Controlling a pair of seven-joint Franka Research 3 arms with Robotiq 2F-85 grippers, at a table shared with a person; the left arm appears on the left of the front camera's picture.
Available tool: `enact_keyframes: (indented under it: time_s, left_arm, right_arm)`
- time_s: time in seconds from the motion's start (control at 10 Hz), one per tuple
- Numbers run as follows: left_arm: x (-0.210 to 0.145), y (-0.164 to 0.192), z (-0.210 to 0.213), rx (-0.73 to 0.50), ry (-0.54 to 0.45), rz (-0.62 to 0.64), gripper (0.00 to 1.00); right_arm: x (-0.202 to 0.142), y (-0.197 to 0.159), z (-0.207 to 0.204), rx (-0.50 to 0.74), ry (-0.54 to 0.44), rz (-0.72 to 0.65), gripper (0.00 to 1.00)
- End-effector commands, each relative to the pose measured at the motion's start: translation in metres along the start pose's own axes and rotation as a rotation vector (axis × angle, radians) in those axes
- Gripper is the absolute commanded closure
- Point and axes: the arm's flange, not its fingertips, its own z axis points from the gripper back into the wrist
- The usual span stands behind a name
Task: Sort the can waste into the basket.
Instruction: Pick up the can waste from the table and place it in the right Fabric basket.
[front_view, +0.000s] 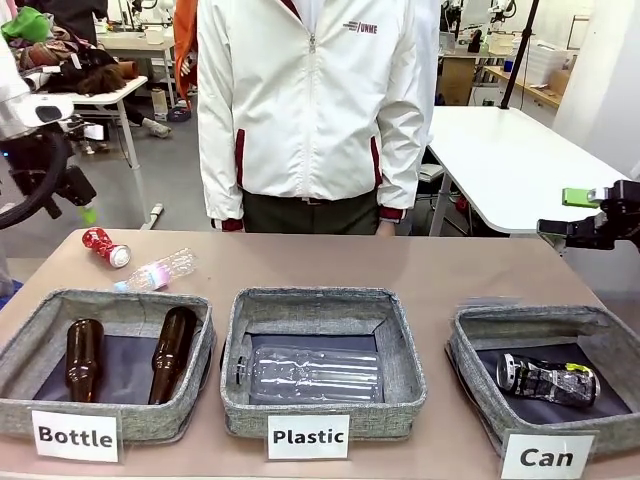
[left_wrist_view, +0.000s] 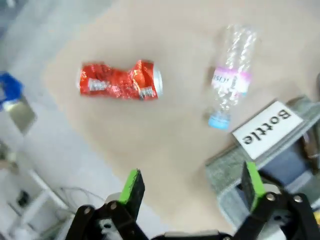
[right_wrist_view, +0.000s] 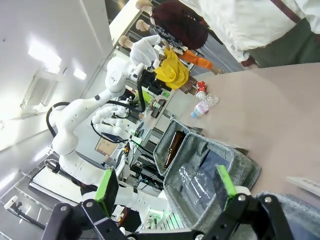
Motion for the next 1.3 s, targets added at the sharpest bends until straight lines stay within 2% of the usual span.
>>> enact_keyframes:
  time_s: [0.0,0.1,0.2,0.4,0.5,0.7,0.8,0.9,1.0,1.1,1.2]
  left_arm:
    - [0.025,0.015,0.004,0.018,-0.059,-0.48,0.0]
    - [0.031,0.019,-0.001,0.014,-0.092,-0.719,0.0]
    - [0.035,0.024,-0.008,-0.013,-0.081,-0.892,0.0]
    - [0.042,0.04,-0.014,-0.089,0.028,-1.289,0.0]
    - [0.043,0.046,-0.018,-0.092,0.095,-1.407,0.0]
    - [0.039,0.049,-0.027,-0.049,0.189,-1.562,0.0]
    - [0.038,0.048,-0.027,-0.055,0.133,-1.542,0.0]
    - [0.035,0.043,-0.034,-0.089,0.109,-1.312,0.0]
    - [0.035,0.043,-0.034,-0.089,0.109,-1.312,0.0]
    - [0.035,0.046,-0.034,-0.092,0.142,-1.447,0.0]
    - [0.041,0.055,-0.037,-0.045,0.13,-1.481,0.0]
  right_arm:
    - [0.002,0.001,0.001,0.005,0.006,0.021,0.0]
    - [0.002,0.001,0.001,0.005,0.006,0.021,0.0]
    - [0.002,0.001,0.001,0.005,0.006,0.021,0.0]
    - [0.002,0.001,0.001,0.005,0.006,0.021,0.0]
    - [0.002,0.001,0.001,0.005,0.006,0.021,0.0]
    - [0.002,0.001,0.001,0.005,0.006,0.021,0.0]
    - [0.002,0.001,0.001,0.005,0.006,0.021,0.0]
    - [0.002,0.001,0.001,0.005,0.006,0.021,0.0]
    - [0.002,0.001,0.001,0.005,0.006,0.021,0.0]
    - [0.002,0.001,0.001,0.005,0.006,0.021,0.0]
    - [0.002,0.001,0.001,0.005,0.006,0.021,0.0]
